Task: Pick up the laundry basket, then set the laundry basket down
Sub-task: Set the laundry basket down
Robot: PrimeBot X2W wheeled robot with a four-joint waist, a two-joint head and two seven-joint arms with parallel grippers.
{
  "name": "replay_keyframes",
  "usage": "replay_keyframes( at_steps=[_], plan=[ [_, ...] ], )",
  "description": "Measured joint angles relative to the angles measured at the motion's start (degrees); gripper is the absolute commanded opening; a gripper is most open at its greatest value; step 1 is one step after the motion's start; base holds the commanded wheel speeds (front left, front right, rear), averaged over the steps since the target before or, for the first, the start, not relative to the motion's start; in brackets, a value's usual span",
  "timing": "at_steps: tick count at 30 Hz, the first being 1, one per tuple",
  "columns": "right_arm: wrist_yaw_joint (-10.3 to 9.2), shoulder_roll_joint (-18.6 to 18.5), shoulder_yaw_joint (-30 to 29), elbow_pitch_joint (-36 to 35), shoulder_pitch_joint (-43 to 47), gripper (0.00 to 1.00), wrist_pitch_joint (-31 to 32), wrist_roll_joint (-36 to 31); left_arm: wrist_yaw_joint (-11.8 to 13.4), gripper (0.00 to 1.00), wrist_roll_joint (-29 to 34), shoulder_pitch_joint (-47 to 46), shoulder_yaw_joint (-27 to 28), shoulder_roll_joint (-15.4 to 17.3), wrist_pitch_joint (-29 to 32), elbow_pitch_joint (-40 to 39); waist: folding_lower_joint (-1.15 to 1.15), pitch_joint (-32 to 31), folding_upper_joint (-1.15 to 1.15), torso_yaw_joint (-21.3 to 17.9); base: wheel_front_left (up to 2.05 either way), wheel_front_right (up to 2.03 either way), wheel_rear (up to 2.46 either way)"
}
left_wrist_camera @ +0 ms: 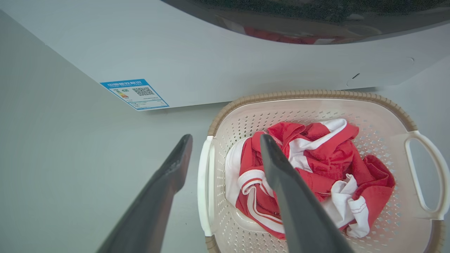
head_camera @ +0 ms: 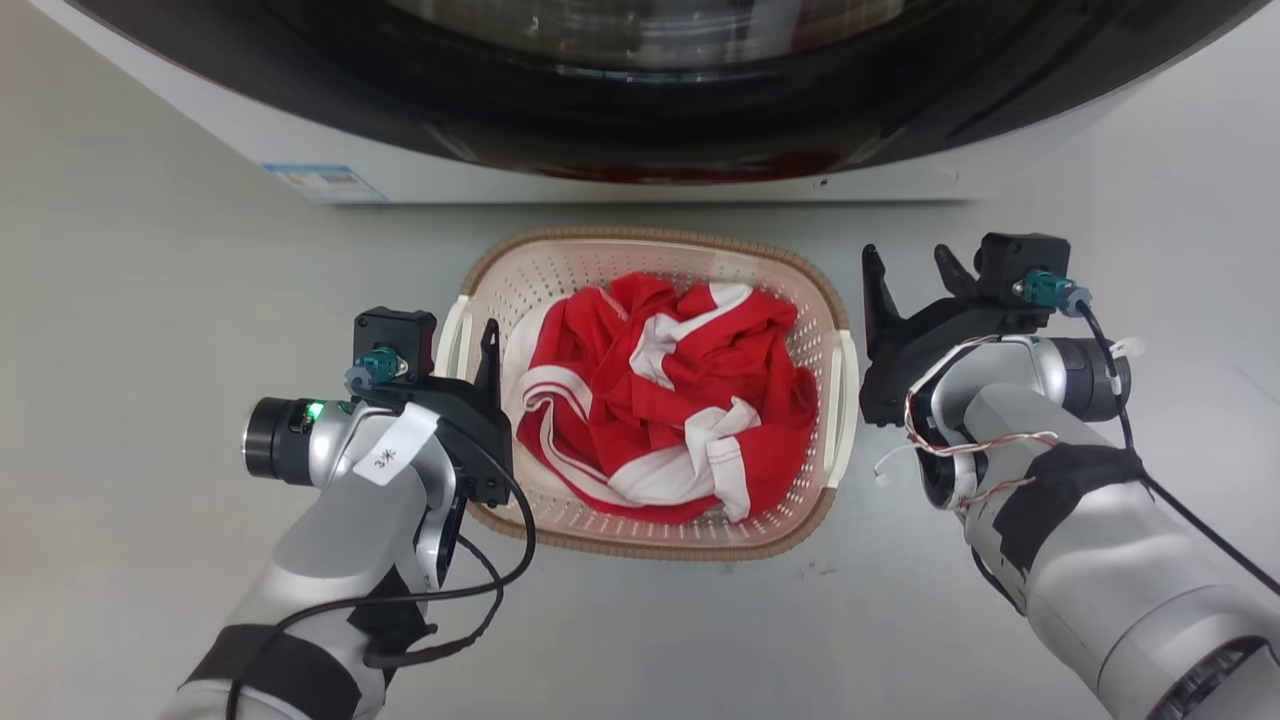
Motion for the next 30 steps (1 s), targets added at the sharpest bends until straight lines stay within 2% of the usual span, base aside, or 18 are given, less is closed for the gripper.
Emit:
replay_keyframes(
  at_steps=[8,12,24,30],
  plan=[
    [0.42,-1.65,-3.28,-6.36,6.94,1.00,0.00,-3.00,0.07,1.00,2.36,5.11,2.31,1.10,0.00,-6.23,0.00,-6.56,0.00,-0.23,0.00,0.00,0.00],
    [0.41,-2.64,-5.95,-10.24,11.10,1.00,0.00,-4.74,0.34,1.00,3.15,9.59,4.37,2.79,0.00,-9.32,0.00,-9.92,0.00,-0.27,0.00,0.00,0.00],
    [0.34,-5.19,-14.14,-24.74,26.80,1.00,0.00,-12.41,1.13,1.00,9.06,24.24,11.72,7.20,0.00,-21.82,0.00,-20.18,-0.01,-0.76,0.00,0.00,0.00],
    [0.33,-5.26,-19.94,-31.78,35.18,1.00,0.00,-17.71,1.13,1.00,13.49,32.98,18.03,8.20,0.00,-27.31,0.00,-25.26,-0.01,-1.26,0.00,0.00,0.00]
  ],
)
